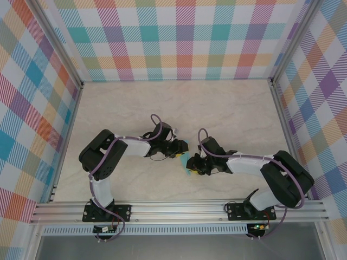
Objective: Fold a paper plane with a square sheet of paper (pick it up from the middle)
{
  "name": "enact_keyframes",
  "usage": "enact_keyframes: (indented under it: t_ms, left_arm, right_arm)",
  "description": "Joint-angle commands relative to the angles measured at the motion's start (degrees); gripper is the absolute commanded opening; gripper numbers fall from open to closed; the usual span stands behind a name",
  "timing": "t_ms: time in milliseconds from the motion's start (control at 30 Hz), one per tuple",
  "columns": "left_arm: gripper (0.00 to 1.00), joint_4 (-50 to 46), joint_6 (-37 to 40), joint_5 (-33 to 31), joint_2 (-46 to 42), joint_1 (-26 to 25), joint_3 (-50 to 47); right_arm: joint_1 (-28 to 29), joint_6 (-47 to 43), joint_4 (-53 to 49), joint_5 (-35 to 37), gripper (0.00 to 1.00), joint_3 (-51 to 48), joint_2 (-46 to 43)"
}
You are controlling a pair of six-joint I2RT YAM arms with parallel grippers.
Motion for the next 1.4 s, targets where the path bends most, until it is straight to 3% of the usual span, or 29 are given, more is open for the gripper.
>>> enact_keyframes:
  t_ms: [0, 767, 933, 1367]
  left_arm:
    - [0.41, -4.41, 1.06, -1.07, 3.16, -1.09, -0.76]
    - [0.40, -4.85, 1.25, -1.15, 2.89, -1.11, -0.97]
    - [0.40, -5.03, 1.26, -1.24, 2.80, -1.11, -1.05]
    - [0.40, -5.20, 1.41, -1.00, 3.15, -1.11, -0.60]
  right_arm:
    - [0.45, -1.90, 0.60, -0.97, 0.26, 2.28, 1.06]
    - [0.86, 0.74, -0.60, 0.10, 0.06, -1.13, 5.82]
    - [0.87, 1.79, -0.13, 1.49, 0.07, -3.30, 4.89]
    - [1.20, -2.77, -2.43, -0.31, 0.20, -0.96, 0.32]
